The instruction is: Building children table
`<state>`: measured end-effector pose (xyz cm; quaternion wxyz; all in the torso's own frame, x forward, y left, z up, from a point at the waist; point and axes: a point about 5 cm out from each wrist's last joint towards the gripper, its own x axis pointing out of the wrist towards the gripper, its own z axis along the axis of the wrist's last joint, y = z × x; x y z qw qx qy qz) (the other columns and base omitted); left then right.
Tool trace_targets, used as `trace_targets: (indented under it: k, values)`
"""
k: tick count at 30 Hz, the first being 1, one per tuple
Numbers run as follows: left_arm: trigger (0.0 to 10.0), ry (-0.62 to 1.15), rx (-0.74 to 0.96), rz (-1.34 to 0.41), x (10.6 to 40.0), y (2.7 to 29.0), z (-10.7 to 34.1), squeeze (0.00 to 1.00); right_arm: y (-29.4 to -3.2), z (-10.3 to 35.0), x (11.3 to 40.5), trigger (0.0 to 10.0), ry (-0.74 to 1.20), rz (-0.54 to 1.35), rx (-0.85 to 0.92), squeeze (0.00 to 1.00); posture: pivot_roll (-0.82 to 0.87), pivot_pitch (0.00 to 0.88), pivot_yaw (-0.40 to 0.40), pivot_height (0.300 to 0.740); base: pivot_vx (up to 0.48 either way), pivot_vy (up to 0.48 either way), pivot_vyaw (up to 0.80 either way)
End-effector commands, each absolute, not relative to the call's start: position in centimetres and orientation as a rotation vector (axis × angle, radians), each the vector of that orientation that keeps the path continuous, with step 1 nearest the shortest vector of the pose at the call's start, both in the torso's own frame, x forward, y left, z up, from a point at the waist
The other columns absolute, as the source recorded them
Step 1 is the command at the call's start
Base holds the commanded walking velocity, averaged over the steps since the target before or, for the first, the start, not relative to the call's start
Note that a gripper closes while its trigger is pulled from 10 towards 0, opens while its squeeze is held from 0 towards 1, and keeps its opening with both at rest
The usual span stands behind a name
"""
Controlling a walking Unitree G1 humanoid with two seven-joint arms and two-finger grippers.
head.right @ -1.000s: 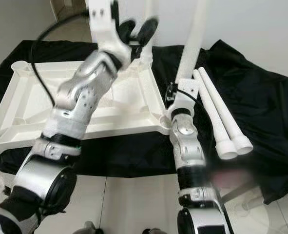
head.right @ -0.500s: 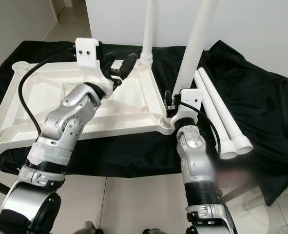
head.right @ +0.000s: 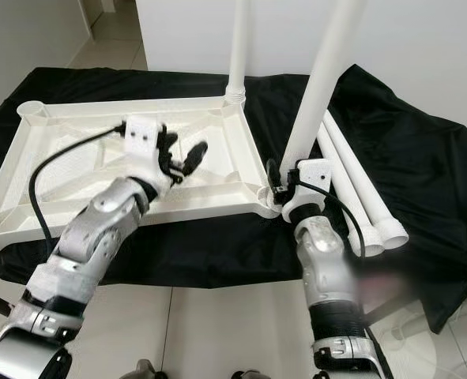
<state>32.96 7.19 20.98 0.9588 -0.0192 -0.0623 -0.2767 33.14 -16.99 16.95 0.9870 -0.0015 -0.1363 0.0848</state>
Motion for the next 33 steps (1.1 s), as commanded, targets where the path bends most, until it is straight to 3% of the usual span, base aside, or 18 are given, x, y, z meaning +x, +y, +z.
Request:
trace_targets:
  k: [1,7,19,27,33]
  values:
    - [10.0,-0.127,0.041,-0.885,31.4,5.6,20.6,0.00,-17.4,17.0,33.6,10.0,-0.278,0.167,-0.009,0.00,-0.03,0.036,0.003,0.740,0.000,0.000,0.00]
    - [10.0,-0.077,0.130,-0.936,30.9,5.0,19.0,0.00,-17.6,18.0,33.3,10.0,-0.344,0.167,0.083,0.00,-0.01,0.046,0.012,0.740,0.000,0.000,0.00]
    - [10.0,0.042,0.258,-1.059,30.2,4.4,16.3,0.00,-18.2,18.0,32.5,10.0,-0.379,0.106,0.102,0.00,-0.03,0.071,0.034,0.740,0.000,0.000,0.00]
    - [10.0,0.207,0.396,-1.011,31.5,4.7,12.6,0.00,-18.7,17.9,32.1,10.0,-0.374,0.078,0.080,0.00,-0.06,0.065,0.045,0.740,0.000,0.000,0.00]
    - [10.0,0.246,0.379,-1.006,32.3,5.0,12.4,0.00,-18.9,17.9,32.1,10.0,-0.372,0.068,0.071,0.00,-0.07,0.065,0.046,0.740,0.000,0.000,0.00]
